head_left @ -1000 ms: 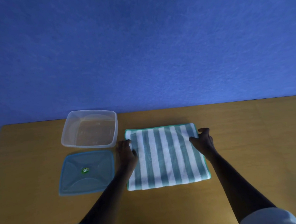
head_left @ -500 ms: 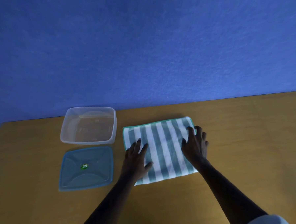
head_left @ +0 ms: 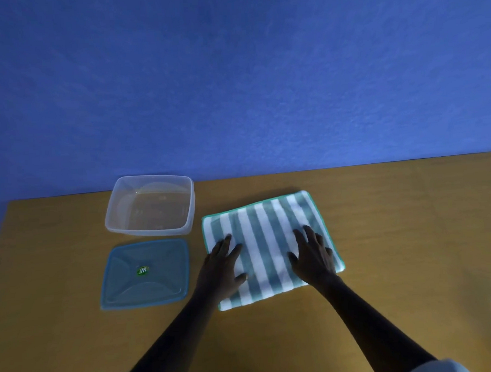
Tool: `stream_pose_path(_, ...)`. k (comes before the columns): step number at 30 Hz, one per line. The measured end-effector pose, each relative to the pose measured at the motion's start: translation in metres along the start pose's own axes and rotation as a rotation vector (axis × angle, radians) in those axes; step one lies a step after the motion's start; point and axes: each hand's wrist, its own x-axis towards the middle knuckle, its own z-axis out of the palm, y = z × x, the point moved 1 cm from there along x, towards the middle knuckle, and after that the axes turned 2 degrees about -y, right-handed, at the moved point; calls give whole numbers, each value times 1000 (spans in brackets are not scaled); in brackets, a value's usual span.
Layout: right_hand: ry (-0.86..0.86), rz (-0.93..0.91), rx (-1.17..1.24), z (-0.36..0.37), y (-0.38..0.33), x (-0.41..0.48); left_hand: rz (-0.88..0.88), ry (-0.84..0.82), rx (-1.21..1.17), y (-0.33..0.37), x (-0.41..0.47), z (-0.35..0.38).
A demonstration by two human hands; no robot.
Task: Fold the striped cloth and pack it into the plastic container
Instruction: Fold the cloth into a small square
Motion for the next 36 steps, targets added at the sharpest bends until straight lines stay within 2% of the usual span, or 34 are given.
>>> stream_pose_path(5,163,-61,-1,-2,-16,-29,-75,55,20,12,-13,3)
stream_pose_path(10,188,-161,16,20,-40,-67,-191,50,6,31,-19,8)
stream_pose_path(14,177,-195,-3,33,-43,-76,-241,38,-35,48,-19,10)
stream_pose_path(18,57,-141,-43,35,-29,-66,-246,38,-97,56,-30,15)
stream_pose_path(22,13,-213,-54,29,-6,-60,-217,-24,-101,54,-41,17)
stream_pose_path(25,38,-232,-10,27,6,-63,-229,64,-132,45,-48,11)
stream_pose_path(29,163,-102,187,27,7,-75,-399,236,-238,25,-50,2)
stream_pose_path(32,153,72,351,27,2,-80,-547,184,-312,16,-49,-1)
stream_pose_path(36,64,265,570,26,-7,-82,-624,127,-372,11,-46,-1)
